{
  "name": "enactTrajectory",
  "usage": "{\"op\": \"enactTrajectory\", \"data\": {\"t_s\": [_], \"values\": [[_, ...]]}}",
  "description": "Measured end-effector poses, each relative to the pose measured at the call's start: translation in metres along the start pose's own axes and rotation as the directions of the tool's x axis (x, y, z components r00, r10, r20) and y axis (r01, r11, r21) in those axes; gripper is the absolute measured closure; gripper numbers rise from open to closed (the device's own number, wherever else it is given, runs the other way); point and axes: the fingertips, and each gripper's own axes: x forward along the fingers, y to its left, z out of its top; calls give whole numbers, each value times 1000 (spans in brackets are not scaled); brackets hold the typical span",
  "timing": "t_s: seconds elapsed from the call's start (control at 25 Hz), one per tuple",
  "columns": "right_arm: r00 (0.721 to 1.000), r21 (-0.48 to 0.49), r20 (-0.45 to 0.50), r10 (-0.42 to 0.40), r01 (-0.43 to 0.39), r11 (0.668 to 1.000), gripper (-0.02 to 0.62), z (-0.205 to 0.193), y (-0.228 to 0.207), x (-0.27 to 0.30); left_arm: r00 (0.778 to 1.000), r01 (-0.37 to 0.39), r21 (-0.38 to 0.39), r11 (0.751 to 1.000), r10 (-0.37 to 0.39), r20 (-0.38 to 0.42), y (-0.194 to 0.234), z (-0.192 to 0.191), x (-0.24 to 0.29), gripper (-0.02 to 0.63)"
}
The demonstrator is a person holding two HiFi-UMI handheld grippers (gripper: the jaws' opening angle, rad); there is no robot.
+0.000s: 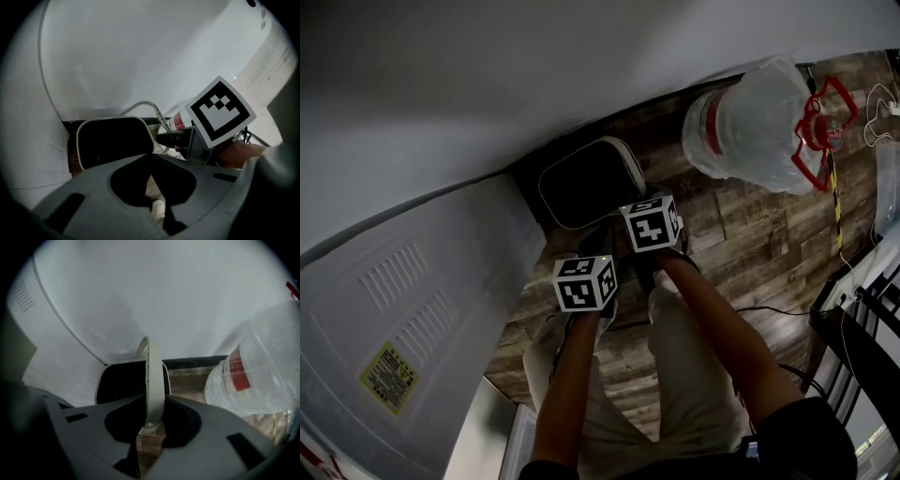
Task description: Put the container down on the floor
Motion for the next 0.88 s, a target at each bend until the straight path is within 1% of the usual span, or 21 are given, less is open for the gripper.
{"op": "enactTrajectory", "data": {"t_s": [0.2,0.4,0.68,0.88], "values": [[1000,13,-9,-14,14,1000,520,-9,-19,9,1000,9,23,1000,-9,-24,-2,-2,16,592],[999,72,-29,-17,20,997,497,-20,-34,18,999,23,55,998,-21,-25,-6,10,31,592],[999,128,-37,-20,25,991,482,-30,-48,26,999,36,84,996,-33,-38,-8,15,44,592],[998,155,-61,-29,38,987,474,-42,-57,31,998,57,102,993,-52,-47,-15,16,52,592]]}}
